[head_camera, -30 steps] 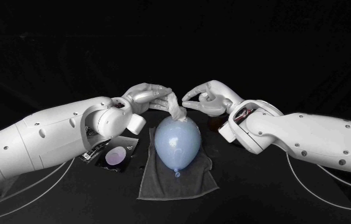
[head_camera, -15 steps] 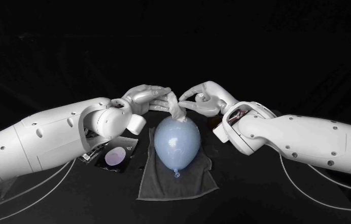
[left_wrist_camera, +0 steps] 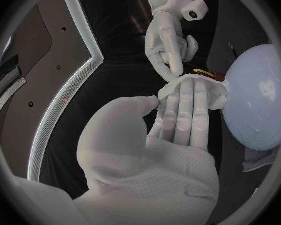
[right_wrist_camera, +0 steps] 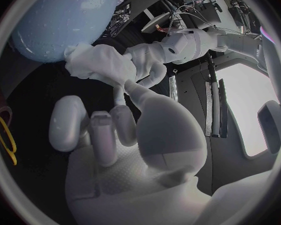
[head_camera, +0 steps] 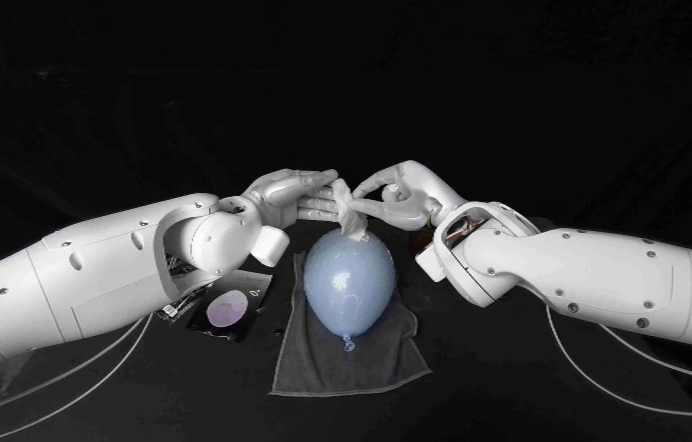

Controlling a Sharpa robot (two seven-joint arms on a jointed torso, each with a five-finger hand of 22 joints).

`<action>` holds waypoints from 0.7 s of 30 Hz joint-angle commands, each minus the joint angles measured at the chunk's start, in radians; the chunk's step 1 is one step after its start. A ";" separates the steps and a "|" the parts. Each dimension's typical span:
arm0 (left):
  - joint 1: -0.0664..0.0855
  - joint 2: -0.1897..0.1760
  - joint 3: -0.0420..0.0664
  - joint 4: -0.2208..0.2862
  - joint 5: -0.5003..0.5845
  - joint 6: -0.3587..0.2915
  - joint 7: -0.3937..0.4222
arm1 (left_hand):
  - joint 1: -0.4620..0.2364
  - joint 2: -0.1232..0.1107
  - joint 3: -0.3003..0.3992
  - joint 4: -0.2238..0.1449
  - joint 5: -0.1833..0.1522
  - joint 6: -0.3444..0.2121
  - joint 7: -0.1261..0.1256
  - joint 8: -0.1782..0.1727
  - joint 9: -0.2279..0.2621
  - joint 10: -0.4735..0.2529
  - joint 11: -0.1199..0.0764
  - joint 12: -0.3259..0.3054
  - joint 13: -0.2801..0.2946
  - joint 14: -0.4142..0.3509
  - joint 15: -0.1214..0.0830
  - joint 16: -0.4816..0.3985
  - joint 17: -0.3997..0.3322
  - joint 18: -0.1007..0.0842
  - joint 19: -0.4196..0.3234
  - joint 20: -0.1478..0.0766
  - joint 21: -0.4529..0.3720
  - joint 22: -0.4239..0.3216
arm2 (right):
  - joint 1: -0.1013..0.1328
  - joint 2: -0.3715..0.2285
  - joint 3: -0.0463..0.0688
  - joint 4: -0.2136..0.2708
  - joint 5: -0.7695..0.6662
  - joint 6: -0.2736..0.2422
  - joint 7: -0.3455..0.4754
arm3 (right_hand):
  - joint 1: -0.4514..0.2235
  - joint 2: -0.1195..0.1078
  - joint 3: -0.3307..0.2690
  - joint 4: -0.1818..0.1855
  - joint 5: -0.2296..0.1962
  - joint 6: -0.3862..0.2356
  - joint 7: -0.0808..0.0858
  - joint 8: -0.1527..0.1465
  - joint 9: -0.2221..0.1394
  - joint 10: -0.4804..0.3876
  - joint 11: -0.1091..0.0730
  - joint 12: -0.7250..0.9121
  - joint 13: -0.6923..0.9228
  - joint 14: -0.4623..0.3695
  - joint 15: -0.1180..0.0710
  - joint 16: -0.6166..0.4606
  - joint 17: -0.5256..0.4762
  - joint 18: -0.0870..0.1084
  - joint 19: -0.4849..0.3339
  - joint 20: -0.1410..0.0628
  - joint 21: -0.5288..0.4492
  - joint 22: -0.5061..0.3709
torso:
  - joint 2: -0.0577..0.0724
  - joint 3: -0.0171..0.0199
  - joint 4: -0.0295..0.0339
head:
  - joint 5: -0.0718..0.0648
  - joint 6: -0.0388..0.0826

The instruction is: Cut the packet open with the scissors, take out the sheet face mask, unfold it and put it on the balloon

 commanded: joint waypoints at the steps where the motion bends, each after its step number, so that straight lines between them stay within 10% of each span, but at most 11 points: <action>1: 0.001 0.001 0.001 0.004 0.024 0.034 0.000 | -0.022 -0.015 -0.024 0.018 0.002 -0.010 0.013 -0.010 -0.010 -0.008 0.008 -0.003 0.000 -0.003 0.007 -0.008 0.000 0.017 -0.002 0.011 -0.011 0.000 | -0.001 0.003 0.000 -0.003 -0.021 -0.008 -0.004 | 0.010 0.002 -0.002 0.006 0.002 0.007 -0.001 0.008 0.001 -0.001 -0.008 0.005 0.104 0.106 -0.007 0.007 0.263 -0.001 0.007 -0.003 0.003 0.164 | 0.000 0.0000 -0.0002 | -0.001 0.000; 10: 0.001 0.000 0.001 0.007 0.025 0.049 -0.006 | -0.084 -0.041 -0.140 0.072 0.002 -0.025 0.026 -0.038 -0.051 -0.018 0.018 0.000 0.004 -0.002 0.014 -0.029 0.007 0.018 0.000 0.018 -0.035 0.001 | -0.002 0.005 0.000 -0.004 -0.023 -0.019 -0.002 | 0.021 0.009 0.000 0.011 0.002 0.025 -0.011 0.018 0.005 0.003 -0.016 0.010 0.107 0.106 -0.014 0.007 0.263 -0.002 0.011 -0.009 0.010 0.166 | 0.000 0.0001 -0.0002 | 0.000 0.002; 21: 0.001 -0.001 0.001 0.007 0.021 0.047 -0.008 | -0.003 -0.082 -0.215 0.027 0.003 -0.029 0.025 -0.037 -0.075 -0.026 0.017 0.001 0.005 -0.001 0.014 -0.047 0.017 0.018 0.003 0.020 -0.054 0.002 | -0.003 0.002 0.000 0.001 -0.019 -0.054 0.017 | 0.062 0.037 0.024 0.008 -0.001 0.065 -0.041 0.062 0.024 0.021 -0.042 0.033 0.124 0.106 -0.036 0.007 0.263 -0.006 0.021 -0.028 0.028 0.171 | 0.000 -0.0004 -0.0002 | 0.000 0.001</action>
